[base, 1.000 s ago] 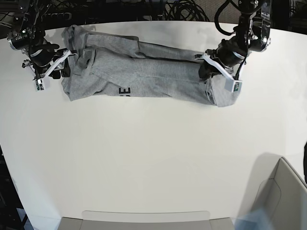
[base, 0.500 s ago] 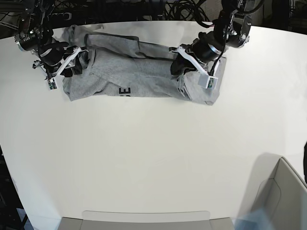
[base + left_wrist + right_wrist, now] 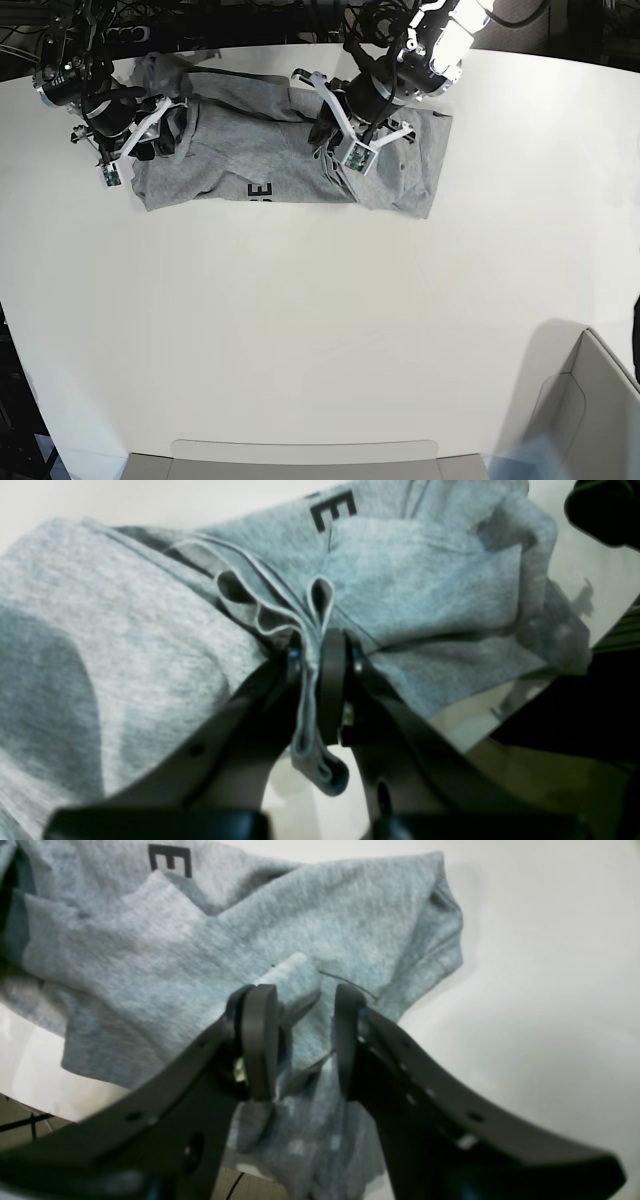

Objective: Fold the T-shirt properly
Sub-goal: 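Drag the strip end held by the left gripper toward the right gripper, then press the left gripper's folded end down onto the strip's middle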

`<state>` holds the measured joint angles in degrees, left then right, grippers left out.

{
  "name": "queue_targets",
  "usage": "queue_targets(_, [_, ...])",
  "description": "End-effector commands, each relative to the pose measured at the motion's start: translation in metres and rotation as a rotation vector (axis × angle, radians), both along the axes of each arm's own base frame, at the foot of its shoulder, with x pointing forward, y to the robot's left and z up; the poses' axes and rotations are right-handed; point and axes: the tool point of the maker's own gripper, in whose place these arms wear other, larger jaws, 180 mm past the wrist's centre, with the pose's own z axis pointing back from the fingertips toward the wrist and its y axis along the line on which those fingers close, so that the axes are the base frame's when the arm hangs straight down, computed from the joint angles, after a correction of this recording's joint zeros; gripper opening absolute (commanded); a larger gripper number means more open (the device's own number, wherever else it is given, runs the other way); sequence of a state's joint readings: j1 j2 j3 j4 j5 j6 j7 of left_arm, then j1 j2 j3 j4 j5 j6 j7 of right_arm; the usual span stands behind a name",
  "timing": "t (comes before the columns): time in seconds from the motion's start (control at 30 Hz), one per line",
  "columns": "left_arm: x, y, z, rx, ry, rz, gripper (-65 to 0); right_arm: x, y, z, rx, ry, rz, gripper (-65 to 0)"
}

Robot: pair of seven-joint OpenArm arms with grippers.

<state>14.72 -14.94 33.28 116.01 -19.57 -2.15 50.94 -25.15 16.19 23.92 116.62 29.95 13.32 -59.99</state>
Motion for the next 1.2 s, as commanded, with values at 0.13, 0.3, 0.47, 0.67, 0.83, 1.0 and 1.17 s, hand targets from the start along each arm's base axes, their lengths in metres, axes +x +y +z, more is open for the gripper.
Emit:
queue_targets(0.13, [0.006,-0.004,0.009,-0.028,-0.031,0.006,-65.0,0.006,0.000,0.009,0.000,-0.039,0.008,-45.2])
queue_targets(0.3, [0.000,-0.002,-0.004,0.003,0.020,-0.005,-62.9,0.005,0.002,0.008,0.006,-0.037,0.005,-45.2])
queue_targets(0.47, [-0.001,-0.005,0.004,-0.015,0.006,-0.008,-44.6,0.008,0.002,0.010,0.008,-0.047,0.004,-45.2])
queue_targets(0.67, [-0.020,-0.037,0.014,-0.064,-0.027,-0.116,-48.2,0.008,0.011,0.008,0.020,-0.039,0.028,-45.2])
queue_targets(0.83, [-0.005,-0.038,0.032,-0.129,-0.143,-0.076,-58.2,0.008,0.012,0.008,0.019,-0.041,0.033,-45.2])
queue_targets(1.0, [0.004,-0.038,0.042,-0.149,-0.209,-0.059,-59.4,0.011,0.013,0.009,0.022,-0.046,0.031,-45.2])
queue_targets(1.17, [0.023,-0.023,0.044,-0.056,-0.287,-0.007,-54.4,0.011,0.010,0.010,0.013,-0.047,0.030,-45.2])
